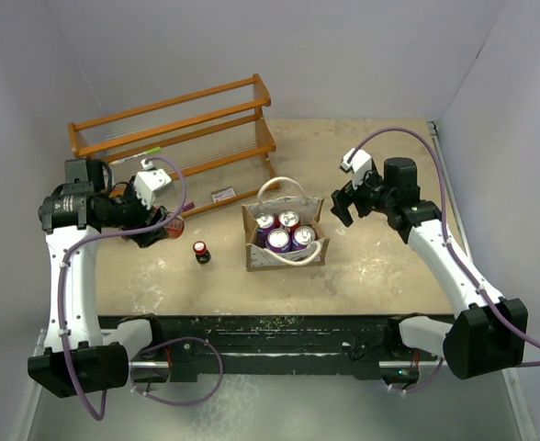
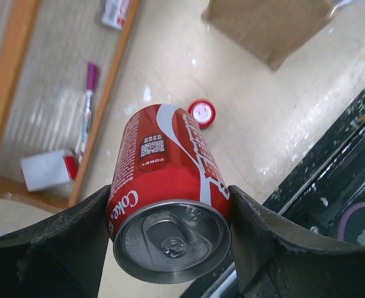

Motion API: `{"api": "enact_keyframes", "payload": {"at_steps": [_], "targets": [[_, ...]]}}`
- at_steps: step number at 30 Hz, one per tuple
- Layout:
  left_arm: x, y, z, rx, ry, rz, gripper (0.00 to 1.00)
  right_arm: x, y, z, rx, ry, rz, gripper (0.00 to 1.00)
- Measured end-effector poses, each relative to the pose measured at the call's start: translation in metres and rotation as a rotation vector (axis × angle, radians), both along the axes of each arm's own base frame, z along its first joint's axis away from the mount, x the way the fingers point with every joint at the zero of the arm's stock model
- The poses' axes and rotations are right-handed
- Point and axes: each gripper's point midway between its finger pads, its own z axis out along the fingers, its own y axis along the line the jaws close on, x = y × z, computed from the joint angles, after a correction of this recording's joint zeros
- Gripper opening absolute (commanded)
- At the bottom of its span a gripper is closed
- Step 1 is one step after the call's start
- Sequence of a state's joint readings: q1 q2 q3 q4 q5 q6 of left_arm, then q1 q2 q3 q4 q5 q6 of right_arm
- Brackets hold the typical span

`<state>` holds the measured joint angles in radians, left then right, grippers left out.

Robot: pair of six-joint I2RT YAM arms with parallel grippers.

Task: Place the beverage into the canvas bag

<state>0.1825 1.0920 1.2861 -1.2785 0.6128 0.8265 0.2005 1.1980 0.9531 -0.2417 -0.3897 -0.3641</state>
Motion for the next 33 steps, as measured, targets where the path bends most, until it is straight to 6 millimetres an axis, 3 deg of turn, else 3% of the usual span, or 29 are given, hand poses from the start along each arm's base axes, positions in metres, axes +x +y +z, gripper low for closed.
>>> {"api": "enact_keyframes", "payload": {"at_steps": [5, 13, 23, 33], "targets": [[0.011, -0.017, 0.035, -0.077, -0.077, -0.035, 0.11, -0.001, 0.002, 0.000, 0.009, 0.005, 0.010, 0.95], [0.020, -0.067, 0.060, -0.127, -0.088, -0.183, 0.10, -0.001, 0.004, -0.002, 0.015, 0.014, 0.014, 0.95], [0.042, -0.104, 0.104, -0.198, -0.168, -0.270, 0.08, -0.002, 0.004, -0.002, 0.019, 0.015, 0.016, 0.95], [0.037, -0.172, 0.098, -0.195, -0.147, -0.468, 0.08, -0.012, 0.019, 0.010, 0.089, 0.014, 0.081, 0.94]]}}
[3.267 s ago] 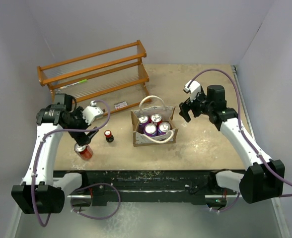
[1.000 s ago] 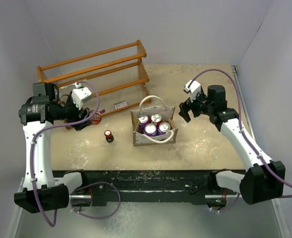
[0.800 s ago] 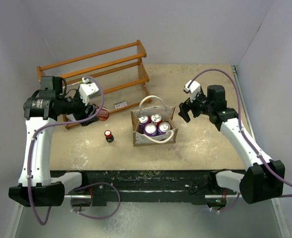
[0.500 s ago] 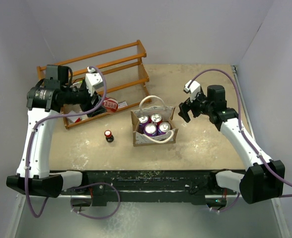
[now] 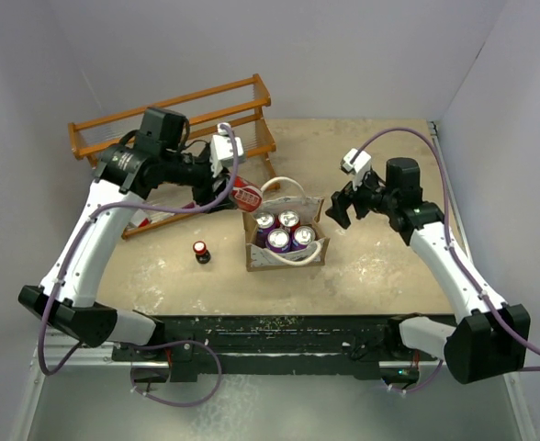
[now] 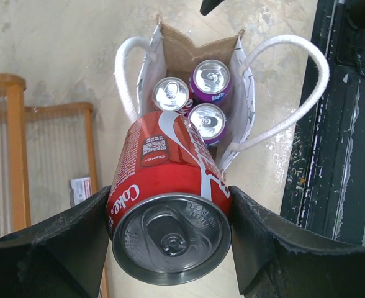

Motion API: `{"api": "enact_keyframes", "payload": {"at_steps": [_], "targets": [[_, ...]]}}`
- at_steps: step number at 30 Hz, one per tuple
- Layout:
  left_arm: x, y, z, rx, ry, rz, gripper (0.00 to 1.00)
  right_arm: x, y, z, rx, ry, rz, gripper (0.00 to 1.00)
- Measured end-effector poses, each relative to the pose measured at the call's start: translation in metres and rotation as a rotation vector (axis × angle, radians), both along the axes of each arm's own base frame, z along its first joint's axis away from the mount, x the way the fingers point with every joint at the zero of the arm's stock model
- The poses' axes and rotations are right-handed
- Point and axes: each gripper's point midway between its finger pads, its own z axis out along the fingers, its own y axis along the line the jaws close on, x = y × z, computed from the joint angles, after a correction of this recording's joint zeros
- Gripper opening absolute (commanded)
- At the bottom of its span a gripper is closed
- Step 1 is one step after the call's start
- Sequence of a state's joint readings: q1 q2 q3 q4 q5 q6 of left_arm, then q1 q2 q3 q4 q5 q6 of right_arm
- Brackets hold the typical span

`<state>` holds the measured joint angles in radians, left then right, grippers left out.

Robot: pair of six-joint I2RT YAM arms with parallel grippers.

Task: Place the beverage into the canvas bag

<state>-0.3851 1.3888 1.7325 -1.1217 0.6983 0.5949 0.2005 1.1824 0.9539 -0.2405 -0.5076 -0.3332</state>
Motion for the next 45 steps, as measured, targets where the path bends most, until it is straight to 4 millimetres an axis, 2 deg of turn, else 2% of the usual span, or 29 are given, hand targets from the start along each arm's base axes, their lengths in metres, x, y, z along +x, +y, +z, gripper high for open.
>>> {"api": "enact_keyframes", "payload": {"at_steps": [7, 12, 18, 22, 31, 39, 45], "targets": [[-0.005, -0.033, -0.011, 0.026, -0.010, -0.087, 0.08, -0.013, 0.013, 0.023, 0.074, -0.044, 0.074, 0.93], [-0.008, -0.054, -0.021, 0.044, -0.013, -0.152, 0.08, -0.017, 0.021, 0.024, 0.112, -0.019, 0.107, 0.91], [-0.009, -0.070, -0.037, 0.077, -0.001, -0.202, 0.08, -0.017, 0.028, 0.022, 0.144, 0.005, 0.127, 0.88], [-0.008, -0.079, -0.043, 0.088, -0.009, -0.225, 0.08, -0.014, 0.033, 0.013, 0.149, 0.034, 0.131, 0.86], [-0.010, -0.096, -0.051, 0.094, -0.020, -0.264, 0.08, -0.017, 0.058, -0.025, 0.073, 0.114, 0.154, 0.78], [-0.006, -0.100, -0.062, 0.090, -0.022, -0.263, 0.08, -0.007, 0.050, -0.050, 0.009, 0.157, 0.096, 0.65], [-0.006, -0.108, -0.062, 0.080, -0.037, -0.277, 0.08, -0.003, 0.042, -0.053, -0.029, 0.149, 0.056, 0.58]]}}
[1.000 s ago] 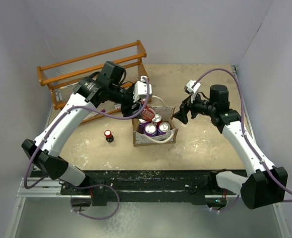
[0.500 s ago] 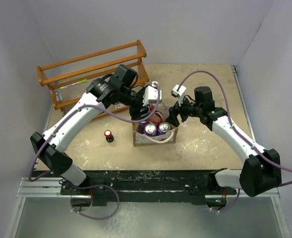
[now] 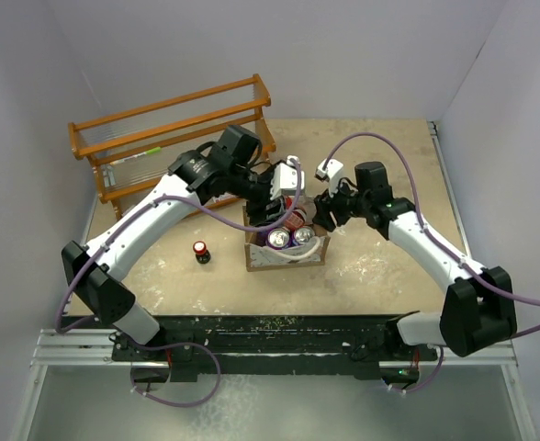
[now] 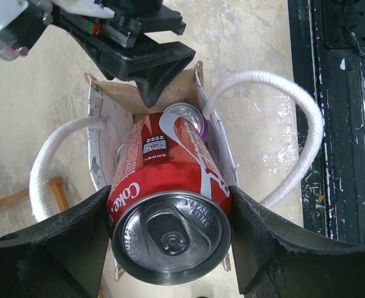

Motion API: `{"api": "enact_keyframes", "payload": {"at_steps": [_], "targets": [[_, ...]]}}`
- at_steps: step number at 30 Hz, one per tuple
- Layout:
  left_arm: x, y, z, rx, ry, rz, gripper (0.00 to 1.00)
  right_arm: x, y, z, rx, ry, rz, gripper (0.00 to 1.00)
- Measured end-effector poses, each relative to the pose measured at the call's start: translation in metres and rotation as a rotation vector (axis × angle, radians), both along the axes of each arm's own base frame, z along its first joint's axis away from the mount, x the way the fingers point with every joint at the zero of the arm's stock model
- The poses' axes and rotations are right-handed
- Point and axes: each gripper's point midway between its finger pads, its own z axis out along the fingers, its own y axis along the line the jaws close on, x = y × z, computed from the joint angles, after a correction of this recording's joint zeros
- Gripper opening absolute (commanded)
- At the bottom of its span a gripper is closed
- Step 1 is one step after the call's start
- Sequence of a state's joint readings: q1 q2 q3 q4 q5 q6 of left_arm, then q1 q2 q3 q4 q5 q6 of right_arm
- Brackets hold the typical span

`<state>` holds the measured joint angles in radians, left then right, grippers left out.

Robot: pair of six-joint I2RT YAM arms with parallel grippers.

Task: Place the beverage into the canvas bag

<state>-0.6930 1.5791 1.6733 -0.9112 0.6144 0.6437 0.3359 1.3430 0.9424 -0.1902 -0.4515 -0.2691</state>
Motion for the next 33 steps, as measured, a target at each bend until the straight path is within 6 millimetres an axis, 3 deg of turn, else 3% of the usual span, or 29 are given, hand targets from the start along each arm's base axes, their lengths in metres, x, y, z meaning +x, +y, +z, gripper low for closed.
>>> {"api": "enact_keyframes", "payload": {"at_steps": [13, 24, 33], "targets": [[-0.009, -0.036, -0.041, 0.091, 0.008, -0.064, 0.09, 0.007, -0.022, 0.006, -0.021, -0.019, -0.070, 0.46], [0.017, -0.052, -0.050, 0.085, -0.018, 0.056, 0.09, 0.005, -0.029, 0.006, -0.008, -0.002, -0.072, 0.40], [0.036, -0.062, -0.054, 0.066, -0.033, 0.136, 0.09, -0.001, -0.024, 0.010, 0.034, 0.009, -0.025, 0.18]]}}
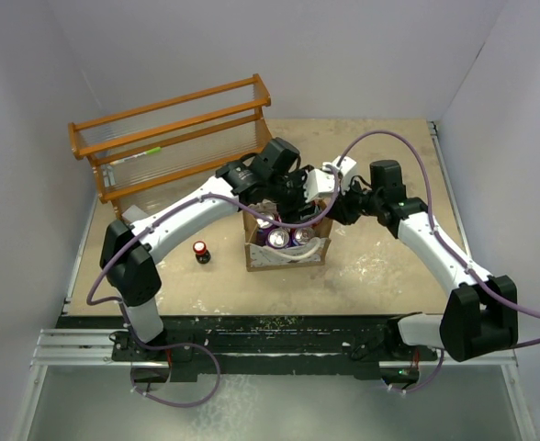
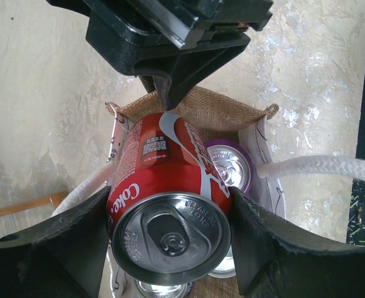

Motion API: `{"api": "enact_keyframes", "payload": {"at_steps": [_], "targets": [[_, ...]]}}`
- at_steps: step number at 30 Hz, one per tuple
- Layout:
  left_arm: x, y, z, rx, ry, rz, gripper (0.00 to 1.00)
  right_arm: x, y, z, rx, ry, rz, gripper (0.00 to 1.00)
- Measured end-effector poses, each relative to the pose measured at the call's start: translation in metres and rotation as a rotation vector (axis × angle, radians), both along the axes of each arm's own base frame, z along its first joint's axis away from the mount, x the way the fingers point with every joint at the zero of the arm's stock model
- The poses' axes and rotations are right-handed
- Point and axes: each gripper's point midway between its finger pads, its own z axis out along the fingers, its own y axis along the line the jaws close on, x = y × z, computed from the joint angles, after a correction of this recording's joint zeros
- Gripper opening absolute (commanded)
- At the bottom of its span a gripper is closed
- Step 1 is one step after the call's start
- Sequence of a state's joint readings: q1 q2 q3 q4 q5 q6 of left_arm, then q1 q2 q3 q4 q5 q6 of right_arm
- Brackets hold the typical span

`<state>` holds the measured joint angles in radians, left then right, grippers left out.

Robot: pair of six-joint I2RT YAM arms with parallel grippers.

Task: Place the beverage into the canvas bag

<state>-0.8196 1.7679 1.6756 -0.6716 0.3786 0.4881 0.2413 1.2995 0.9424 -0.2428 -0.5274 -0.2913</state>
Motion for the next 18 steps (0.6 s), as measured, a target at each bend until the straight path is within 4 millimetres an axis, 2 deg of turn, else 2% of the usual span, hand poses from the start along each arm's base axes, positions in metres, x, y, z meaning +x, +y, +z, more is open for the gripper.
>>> {"api": "enact_keyframes", "payload": {"at_steps": [4, 18], "targets": [[0.0033, -0.0018, -0.0053, 0.005, 0.006, 0.014, 0.09, -0.0025, 0.0015, 0.0001, 0.010, 0.008, 0.013, 0.00], [0.0070, -0.0049, -0.0067, -0.005, 0.007, 0.034, 0.09, -0.0038, 0.0000, 0.0000, 0.020, 0.018, 0.016, 0.00]]}}
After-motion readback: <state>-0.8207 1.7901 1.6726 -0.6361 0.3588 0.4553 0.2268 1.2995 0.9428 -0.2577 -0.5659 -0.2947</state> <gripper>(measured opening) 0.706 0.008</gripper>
